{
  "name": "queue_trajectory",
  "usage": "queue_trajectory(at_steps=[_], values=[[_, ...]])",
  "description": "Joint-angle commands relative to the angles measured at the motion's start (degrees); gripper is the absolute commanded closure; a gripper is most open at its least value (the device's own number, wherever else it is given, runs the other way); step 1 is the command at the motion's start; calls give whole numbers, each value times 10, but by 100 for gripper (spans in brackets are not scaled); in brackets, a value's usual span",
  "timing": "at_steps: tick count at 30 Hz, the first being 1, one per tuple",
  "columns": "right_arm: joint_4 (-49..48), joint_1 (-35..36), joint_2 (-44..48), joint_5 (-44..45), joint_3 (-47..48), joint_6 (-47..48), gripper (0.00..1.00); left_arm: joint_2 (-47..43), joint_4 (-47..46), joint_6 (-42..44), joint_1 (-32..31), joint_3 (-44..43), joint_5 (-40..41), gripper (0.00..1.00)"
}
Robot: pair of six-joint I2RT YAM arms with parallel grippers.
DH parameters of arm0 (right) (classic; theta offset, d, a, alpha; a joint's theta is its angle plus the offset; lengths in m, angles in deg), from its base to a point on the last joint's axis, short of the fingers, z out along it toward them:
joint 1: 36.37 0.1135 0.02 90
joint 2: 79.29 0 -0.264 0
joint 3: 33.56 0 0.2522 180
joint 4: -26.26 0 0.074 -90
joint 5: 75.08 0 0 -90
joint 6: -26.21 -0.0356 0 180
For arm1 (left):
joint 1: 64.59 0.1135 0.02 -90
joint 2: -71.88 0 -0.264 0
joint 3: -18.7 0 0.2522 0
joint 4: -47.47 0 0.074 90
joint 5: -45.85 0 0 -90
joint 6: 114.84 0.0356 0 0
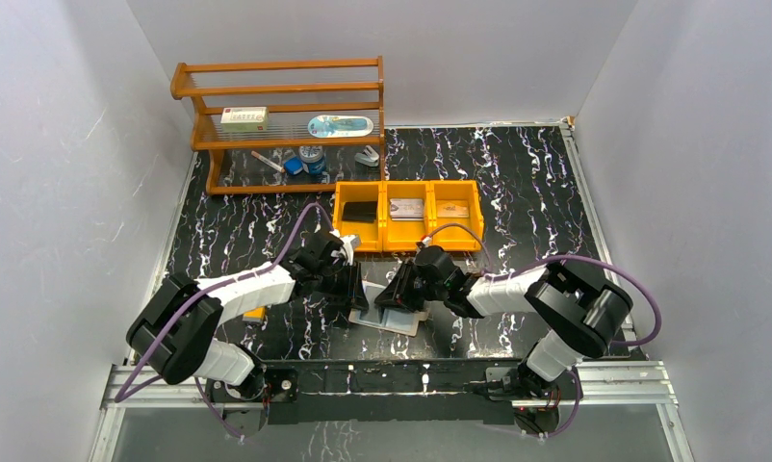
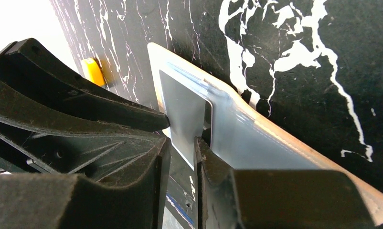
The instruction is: Take the credit cards out of the card holder
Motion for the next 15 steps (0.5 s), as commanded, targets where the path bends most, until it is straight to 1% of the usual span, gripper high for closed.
queue_trajectory(at_steps=[1, 5, 8, 13, 15], values=[[12, 10, 26, 25, -3, 2, 66, 4, 27, -2, -9, 27, -7, 76], [47, 12, 62, 33, 5, 40, 65, 5, 27, -8, -10, 26, -5, 77], [91, 12, 66, 38, 27, 65, 64, 10, 32, -6, -9, 20, -3, 77], [112, 12, 55, 56, 16, 41, 64, 7, 42, -13, -10, 11, 6, 78], [82, 12, 49, 50, 1, 30, 65, 4, 44, -15, -10, 12, 8, 78]])
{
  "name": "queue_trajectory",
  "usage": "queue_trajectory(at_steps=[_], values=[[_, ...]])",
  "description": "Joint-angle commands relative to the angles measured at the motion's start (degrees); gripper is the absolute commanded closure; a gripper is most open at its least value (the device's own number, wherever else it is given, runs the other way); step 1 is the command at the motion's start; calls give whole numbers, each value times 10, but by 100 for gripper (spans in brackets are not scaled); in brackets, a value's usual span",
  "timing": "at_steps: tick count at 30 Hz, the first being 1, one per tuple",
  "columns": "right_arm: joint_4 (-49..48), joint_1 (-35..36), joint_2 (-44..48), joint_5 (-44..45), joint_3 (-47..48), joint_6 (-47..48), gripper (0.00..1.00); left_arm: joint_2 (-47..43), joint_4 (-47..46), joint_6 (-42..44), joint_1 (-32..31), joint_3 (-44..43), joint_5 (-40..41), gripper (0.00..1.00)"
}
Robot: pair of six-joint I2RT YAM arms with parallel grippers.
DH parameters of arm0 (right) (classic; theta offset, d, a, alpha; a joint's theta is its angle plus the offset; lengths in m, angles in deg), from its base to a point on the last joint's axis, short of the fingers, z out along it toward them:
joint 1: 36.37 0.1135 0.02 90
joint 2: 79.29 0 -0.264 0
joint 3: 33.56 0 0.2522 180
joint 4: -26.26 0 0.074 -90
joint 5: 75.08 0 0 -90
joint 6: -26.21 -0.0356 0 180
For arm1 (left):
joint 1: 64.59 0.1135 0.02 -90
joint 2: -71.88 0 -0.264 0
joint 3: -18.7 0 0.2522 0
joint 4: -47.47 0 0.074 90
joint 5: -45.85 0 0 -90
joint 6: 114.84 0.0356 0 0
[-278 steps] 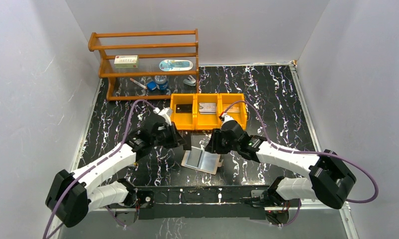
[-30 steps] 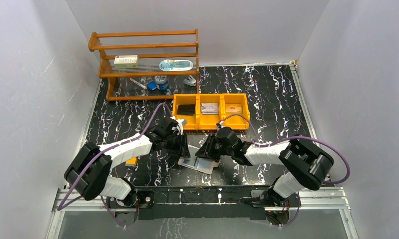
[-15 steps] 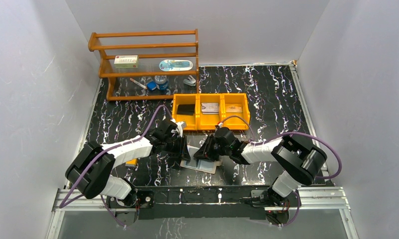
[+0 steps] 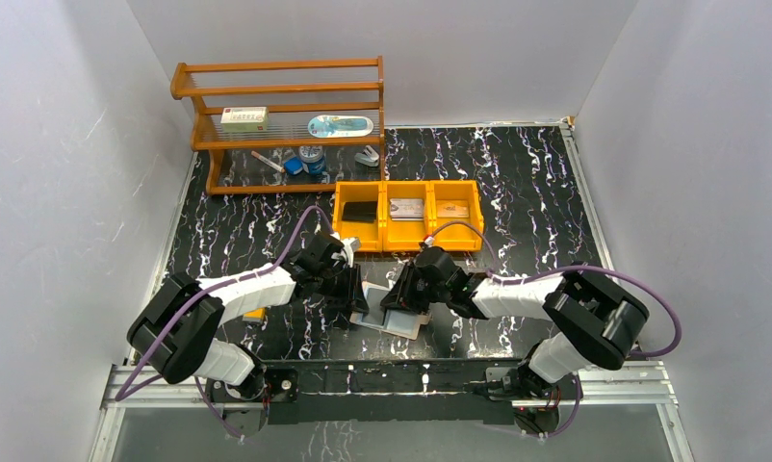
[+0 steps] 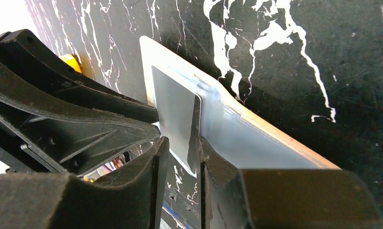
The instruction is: Take the credit cards out of the card holder
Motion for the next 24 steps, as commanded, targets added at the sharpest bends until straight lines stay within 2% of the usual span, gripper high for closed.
queue_trajectory(at_steps=[1, 6, 8, 10, 15, 19, 24], values=[[-41, 2, -11, 4, -16, -14, 65, 2, 52, -1, -6, 3, 13, 78], [-108, 1, -61, -45, -14, -16, 69, 5, 53, 4, -7, 3, 5, 79], [-111, 1, -76, -51, -12, -21, 74, 10, 52, 5, -9, 2, 2, 79], [-118, 1, -76, -45, -20, -28, 81, 12, 53, 4, -10, 3, 4, 80], [-101, 1, -54, -26, -27, -25, 82, 13, 53, -3, -11, 6, 13, 82], [-9, 2, -52, 2, 5, -1, 71, 15, 53, -7, -11, 8, 20, 84], [25, 12, -42, 22, 12, 22, 67, 15, 53, -9, -11, 10, 22, 85]])
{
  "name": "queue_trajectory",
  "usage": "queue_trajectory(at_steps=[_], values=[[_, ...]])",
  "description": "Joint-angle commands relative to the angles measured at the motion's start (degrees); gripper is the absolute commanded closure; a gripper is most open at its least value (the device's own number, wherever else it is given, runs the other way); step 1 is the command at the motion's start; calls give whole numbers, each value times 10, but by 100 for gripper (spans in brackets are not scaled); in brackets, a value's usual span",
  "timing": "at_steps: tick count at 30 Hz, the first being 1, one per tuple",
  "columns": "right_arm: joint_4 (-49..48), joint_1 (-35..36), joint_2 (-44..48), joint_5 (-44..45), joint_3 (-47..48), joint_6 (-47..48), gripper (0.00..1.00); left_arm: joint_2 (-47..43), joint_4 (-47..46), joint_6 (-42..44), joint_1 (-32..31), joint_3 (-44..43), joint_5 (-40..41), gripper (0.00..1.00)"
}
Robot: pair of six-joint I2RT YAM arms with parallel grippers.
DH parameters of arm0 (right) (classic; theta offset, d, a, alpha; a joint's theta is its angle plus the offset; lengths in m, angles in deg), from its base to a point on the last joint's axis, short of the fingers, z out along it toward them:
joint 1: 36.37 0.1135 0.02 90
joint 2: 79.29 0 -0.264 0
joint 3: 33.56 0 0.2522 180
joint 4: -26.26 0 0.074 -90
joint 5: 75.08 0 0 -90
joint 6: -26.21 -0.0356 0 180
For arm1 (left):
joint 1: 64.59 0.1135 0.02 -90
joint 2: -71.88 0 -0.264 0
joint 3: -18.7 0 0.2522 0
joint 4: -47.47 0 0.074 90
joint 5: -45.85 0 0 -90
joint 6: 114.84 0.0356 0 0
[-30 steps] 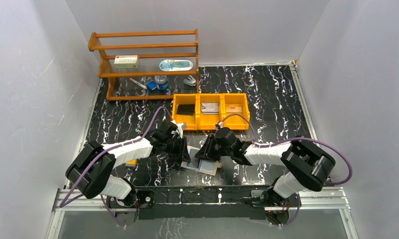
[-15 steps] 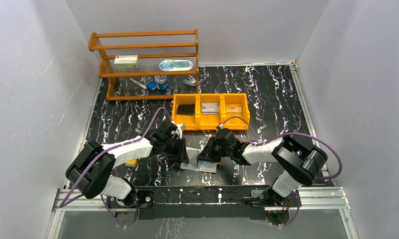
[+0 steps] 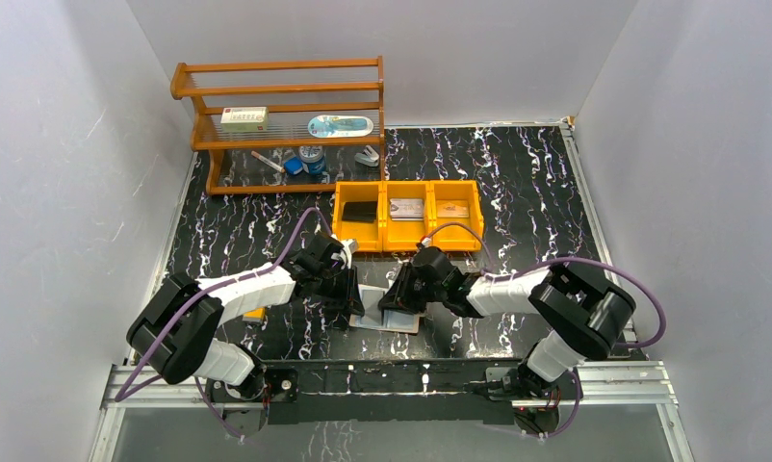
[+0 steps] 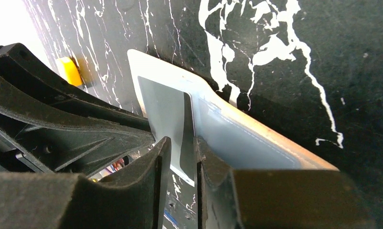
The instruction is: Take the credit cards out of the card holder
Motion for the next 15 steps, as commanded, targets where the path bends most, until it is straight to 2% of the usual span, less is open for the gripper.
queue_trajectory(at_steps=[1, 8, 15], values=[[82, 20, 3, 48, 17, 34, 66, 13, 26, -2, -11, 14, 14, 85], [125, 39, 24, 101, 24, 26, 66, 0, 30, -14, -12, 19, 32, 88], [97, 45, 38, 106, 1, 17, 70, 14, 30, -12, -12, 17, 25, 90]])
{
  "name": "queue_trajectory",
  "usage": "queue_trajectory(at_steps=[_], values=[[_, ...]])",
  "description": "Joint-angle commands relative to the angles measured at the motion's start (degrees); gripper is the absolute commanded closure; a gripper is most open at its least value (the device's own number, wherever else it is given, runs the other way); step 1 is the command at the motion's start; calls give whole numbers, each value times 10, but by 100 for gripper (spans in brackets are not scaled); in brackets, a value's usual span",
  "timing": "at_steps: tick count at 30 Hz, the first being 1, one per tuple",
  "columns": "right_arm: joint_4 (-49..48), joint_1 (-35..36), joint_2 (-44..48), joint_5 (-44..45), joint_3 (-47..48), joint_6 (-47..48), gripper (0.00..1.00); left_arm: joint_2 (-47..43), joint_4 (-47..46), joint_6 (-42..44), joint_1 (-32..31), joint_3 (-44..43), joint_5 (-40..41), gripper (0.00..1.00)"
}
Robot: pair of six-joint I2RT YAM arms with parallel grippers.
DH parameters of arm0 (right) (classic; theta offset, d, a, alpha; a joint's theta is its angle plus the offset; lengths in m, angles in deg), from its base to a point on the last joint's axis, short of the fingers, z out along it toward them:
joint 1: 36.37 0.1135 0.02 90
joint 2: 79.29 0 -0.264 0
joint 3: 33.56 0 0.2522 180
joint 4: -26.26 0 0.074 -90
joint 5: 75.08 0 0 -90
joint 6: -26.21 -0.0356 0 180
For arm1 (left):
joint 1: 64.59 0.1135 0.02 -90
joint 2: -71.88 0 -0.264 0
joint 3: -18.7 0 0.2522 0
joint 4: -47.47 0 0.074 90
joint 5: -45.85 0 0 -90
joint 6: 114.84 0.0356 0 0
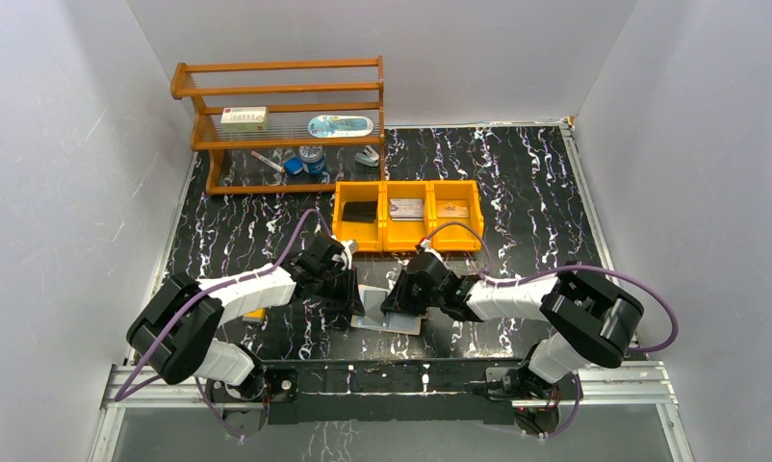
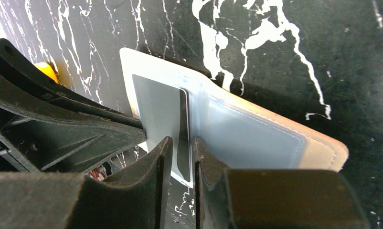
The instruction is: Take the credit cards out of the card holder
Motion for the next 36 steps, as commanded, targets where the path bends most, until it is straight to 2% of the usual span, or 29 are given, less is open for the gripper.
queue_trajectory(at_steps=[1, 3, 8, 12, 13, 16, 21, 25, 33, 36], values=[[21, 4, 2, 16, -13, 1, 71, 16, 32, 3, -7, 14, 13, 90], [29, 4, -3, 16, -5, 7, 71, 16, 33, 5, -7, 12, 12, 90], [-63, 3, -22, -45, -15, 20, 73, 21, 30, 8, -7, 10, 5, 91], [-64, 3, -37, -52, -8, 22, 76, 23, 30, 9, -6, 9, 3, 92], [-69, 3, -31, -47, -13, 22, 78, 23, 30, 9, -7, 9, 4, 92], [-77, 4, -1, -30, -30, 18, 93, 19, 31, 8, -7, 12, 11, 92], [-110, -4, 42, -29, -64, 19, 100, 24, 32, 3, -7, 16, 21, 93], [-158, -19, 61, -62, -95, 13, 100, 25, 36, 2, -6, 18, 38, 95], [-116, -35, 90, -53, -116, 5, 100, 29, 34, -1, -6, 20, 41, 96], [-131, -37, 86, -69, -116, 0, 86, 28, 32, 1, -7, 19, 37, 96]])
